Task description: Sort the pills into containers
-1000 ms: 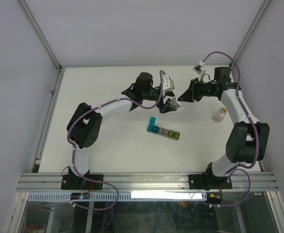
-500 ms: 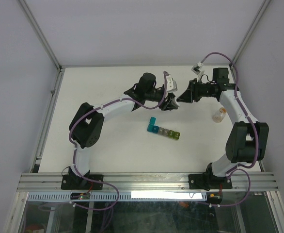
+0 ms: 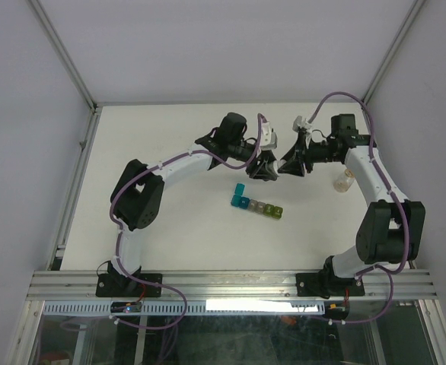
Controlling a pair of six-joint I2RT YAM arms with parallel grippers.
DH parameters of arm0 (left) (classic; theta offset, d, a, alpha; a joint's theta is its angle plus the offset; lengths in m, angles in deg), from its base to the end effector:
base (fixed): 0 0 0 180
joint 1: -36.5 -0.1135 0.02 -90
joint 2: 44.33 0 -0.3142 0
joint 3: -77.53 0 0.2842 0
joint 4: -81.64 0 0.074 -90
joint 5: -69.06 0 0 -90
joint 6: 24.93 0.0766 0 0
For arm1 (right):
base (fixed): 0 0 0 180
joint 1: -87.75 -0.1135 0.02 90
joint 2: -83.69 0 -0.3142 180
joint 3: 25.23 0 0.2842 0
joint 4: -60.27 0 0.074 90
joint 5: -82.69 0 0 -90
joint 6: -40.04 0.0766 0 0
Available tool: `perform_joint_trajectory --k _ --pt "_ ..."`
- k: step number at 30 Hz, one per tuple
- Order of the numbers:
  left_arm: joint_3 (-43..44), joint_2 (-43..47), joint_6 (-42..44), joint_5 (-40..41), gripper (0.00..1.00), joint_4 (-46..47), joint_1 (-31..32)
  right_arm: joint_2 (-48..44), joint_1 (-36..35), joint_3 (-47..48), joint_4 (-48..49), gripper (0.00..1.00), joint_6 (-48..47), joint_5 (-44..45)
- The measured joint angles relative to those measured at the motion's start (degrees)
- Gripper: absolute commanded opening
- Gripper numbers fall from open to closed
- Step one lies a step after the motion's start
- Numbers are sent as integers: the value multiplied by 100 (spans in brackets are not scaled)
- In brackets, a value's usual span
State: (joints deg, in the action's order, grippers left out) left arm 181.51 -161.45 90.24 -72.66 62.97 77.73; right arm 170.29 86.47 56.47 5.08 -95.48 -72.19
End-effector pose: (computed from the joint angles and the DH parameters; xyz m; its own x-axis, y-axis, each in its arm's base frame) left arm 0.3689 -0.4032 0.2645 0.0282 0.3256 -0.9451 0.9922 -0.1240 -0.0131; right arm 0.3360 0.0769 0.3105 -0.2784 -0.3092 -0.9093 -0.9412 0.2765 0.1941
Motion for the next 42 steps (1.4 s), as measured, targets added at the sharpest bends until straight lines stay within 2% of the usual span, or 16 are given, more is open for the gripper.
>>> perform_joint_trajectory --k 2,3,6,8,10,11,12,14,16,20,26,31,37,39,42 --pt "-2 0 118 -214 0 -109 0 -94 -57 0 -481 0 -1207 -70" --pt "-9 2 177 -319 0 -164 0 -136 -81 0 -699 4 -1744 -92" --pt "-59 26 308 -511 0 -221 4 -188 -116 2 -1150 24 -2758 -160" --pt "-87 44 374 -588 0 -227 4 -210 -127 -2 -1285 41 -3088 -190" --pt "-87 55 417 -616 0 -225 4 -271 -129 -26 -1283 56 -3167 -195" --pt "-87 61 433 -640 0 -227 4 -334 -129 -90 -1209 69 -3112 -195" --pt "-87 66 457 -649 0 -234 4 -404 -127 -149 -1154 78 -3005 -195" --pt "-92 66 501 -570 0 -243 -4 -586 -109 -273 -1038 88 -2603 -195" --pt "-98 66 535 -522 0 -258 -9 -758 -61 -299 -925 91 -2166 -203" --pt "-98 66 553 -400 0 -258 -31 -927 155 -258 -739 91 -1285 -201" --pt "-98 66 509 -319 0 -229 -42 -911 254 -269 -94 85 396 170" --pt "-98 66 426 -258 0 -125 -39 -710 160 -269 302 79 1340 612" --pt "-98 66 398 -227 0 -92 -39 -483 -175 -269 483 63 1875 1012" --pt "-98 66 396 -227 0 -90 -39 -444 -249 -269 483 52 1956 1086" --pt "-98 66 389 -225 0 -90 -39 -437 -302 -269 490 31 2022 1165"
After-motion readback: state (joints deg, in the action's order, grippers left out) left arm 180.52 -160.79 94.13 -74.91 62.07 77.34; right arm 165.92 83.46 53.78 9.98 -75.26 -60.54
